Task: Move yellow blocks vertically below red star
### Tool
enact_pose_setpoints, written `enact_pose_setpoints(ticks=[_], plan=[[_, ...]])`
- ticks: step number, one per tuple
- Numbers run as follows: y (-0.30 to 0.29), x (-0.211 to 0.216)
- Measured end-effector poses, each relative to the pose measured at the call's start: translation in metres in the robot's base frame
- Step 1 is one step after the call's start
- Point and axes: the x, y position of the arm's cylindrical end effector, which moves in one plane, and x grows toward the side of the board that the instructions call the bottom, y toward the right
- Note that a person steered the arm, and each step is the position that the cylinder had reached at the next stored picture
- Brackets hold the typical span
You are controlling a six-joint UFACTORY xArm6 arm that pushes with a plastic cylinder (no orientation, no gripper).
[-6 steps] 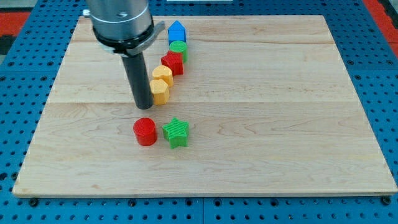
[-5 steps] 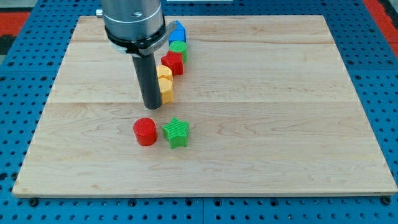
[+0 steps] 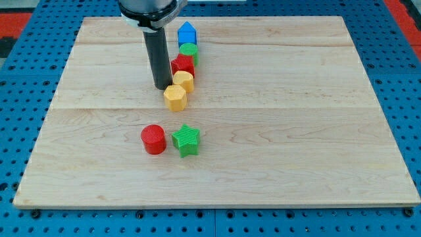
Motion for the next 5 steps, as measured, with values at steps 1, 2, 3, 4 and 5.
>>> enact_pose_setpoints(ticks=[1,2,3,4,5], plan=[[-0.007,0.004],[-0.031,0.026],[-0.008,0.036],[-0.018,0.041],[-0.055,0.093]])
